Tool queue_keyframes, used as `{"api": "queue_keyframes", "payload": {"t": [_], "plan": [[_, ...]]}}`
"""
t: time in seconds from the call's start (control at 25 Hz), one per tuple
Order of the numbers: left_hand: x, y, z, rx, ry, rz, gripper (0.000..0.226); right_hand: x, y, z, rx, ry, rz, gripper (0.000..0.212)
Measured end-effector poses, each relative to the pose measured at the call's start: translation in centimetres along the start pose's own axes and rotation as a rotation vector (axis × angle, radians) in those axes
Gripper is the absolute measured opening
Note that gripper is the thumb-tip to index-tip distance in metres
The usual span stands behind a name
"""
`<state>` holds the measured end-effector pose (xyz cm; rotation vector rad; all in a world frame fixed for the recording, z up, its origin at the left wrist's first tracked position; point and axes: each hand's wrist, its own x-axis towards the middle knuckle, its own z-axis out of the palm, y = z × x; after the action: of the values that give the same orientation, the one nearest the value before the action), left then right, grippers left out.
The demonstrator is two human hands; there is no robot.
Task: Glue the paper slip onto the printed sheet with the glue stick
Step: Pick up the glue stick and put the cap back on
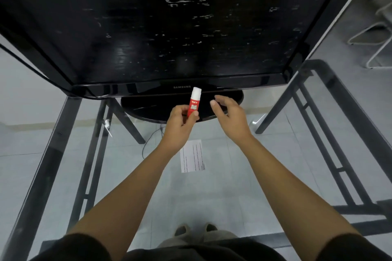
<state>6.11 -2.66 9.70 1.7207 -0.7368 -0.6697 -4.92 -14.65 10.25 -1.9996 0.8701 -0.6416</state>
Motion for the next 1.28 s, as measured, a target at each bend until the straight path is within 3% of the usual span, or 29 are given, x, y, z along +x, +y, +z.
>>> {"api": "queue_keyframes", "payload": {"t": [0.28, 0.4, 0.52, 0.64, 0.8, 0.92, 1.16, 1.28], "plan": [[-1.9, 0.2, -0.4, -0.018, -0.017, 0.021, 0.015, -0.7, -2.1, 0.2, 0.176, -0.112, 0.047, 0.044], [-1.9, 0.3, -0.5, -0.01, -0.053, 0.038, 0.012, -0.9, -2.6, 0.4, 0.219, -0.163, 0.033, 0.034], [-1.9, 0.1, -0.5, 0.017, -0.064, 0.07, 0.022, -0.8, -3.1, 0.3, 0.294, -0.152, 0.082, 0.021], [-2.5, -0.3, -0.4, 0.087, -0.003, 0.108, 0.039, -0.8, -3.4, 0.0, 0.365, -0.055, 0.138, 0.018], [-3.4, -0.8, 0.4, 0.192, 0.174, 0.253, 0.025, -0.8, -3.8, -0.1, 0.459, -0.07, 0.181, 0.017], [-3.4, -0.7, 0.4, 0.19, 0.203, 0.273, 0.021, -0.8, -4.0, -0.1, 0.521, -0.09, 0.189, 0.018], [-3.4, 0.0, -0.2, 0.178, 0.089, 0.186, 0.014, -0.6, -4.0, -0.3, 0.572, -0.125, 0.185, 0.018], [-3.0, 1.2, 0.1, -0.26, 0.001, -0.156, 0.029, -0.9, -3.9, -0.3, 0.606, -0.143, 0.182, 0.016]]}}
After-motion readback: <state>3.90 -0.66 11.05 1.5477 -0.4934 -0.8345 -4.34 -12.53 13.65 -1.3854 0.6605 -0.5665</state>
